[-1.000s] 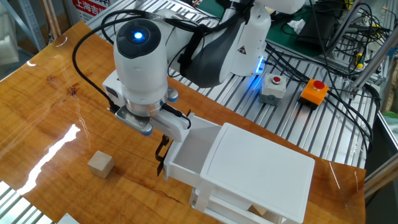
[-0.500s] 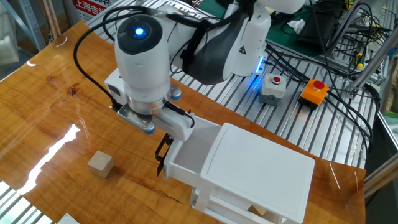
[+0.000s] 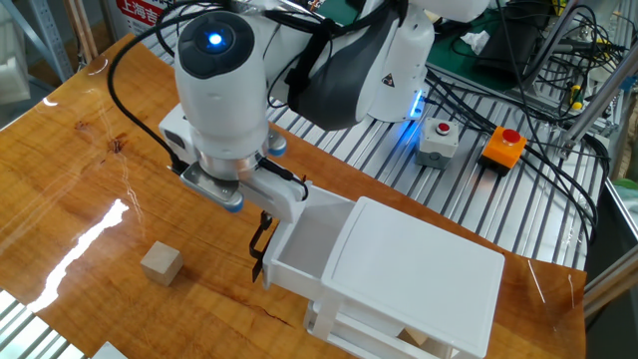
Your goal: Put things in the drawer
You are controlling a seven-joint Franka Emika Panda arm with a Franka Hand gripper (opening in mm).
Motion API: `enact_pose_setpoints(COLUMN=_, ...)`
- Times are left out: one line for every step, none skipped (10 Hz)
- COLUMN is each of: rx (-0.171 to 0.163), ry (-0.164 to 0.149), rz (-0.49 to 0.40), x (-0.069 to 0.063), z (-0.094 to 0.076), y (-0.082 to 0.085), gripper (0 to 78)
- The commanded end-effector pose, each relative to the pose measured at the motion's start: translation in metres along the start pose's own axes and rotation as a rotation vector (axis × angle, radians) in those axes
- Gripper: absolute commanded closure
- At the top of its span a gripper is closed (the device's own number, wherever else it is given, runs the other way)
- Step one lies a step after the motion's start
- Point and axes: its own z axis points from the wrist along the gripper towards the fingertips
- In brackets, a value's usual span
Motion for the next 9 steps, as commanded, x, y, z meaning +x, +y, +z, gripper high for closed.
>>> enact_pose_setpoints(rx=0.011, ry=-0.006, rz=0.015, x=-0.008, z=-0.008, y=-0.006, gripper=0.1)
enact_pose_setpoints(rx=0.013, ry=-0.006, rz=0.016, x=-0.011, z=-0.010, y=-0.008, gripper=0.1)
enact_pose_setpoints(rx=0.013, ry=-0.003, rz=0.017, x=-0.014, z=-0.011, y=-0.012, gripper=0.1)
enact_pose_setpoints(rx=0.011, ry=0.000, rz=0.022, x=-0.017, z=-0.013, y=-0.015, gripper=0.1)
enact_pose_setpoints(rx=0.009, ry=0.002, rz=0.028, x=-0.020, z=-0.014, y=-0.019, gripper=0.1)
enact_pose_setpoints(rx=0.006, ry=0.002, rz=0.031, x=-0.022, z=-0.014, y=-0.023, gripper=0.1)
enact_pose_setpoints(rx=0.002, ry=0.002, rz=0.031, x=-0.023, z=-0.014, y=-0.024, gripper=0.1)
enact_pose_setpoints(rx=-0.001, ry=0.004, rz=0.034, x=-0.023, z=-0.014, y=-0.025, gripper=0.1)
enact_pose_setpoints(rx=-0.001, ry=0.004, rz=0.034, x=-0.023, z=-0.014, y=-0.025, gripper=0.1)
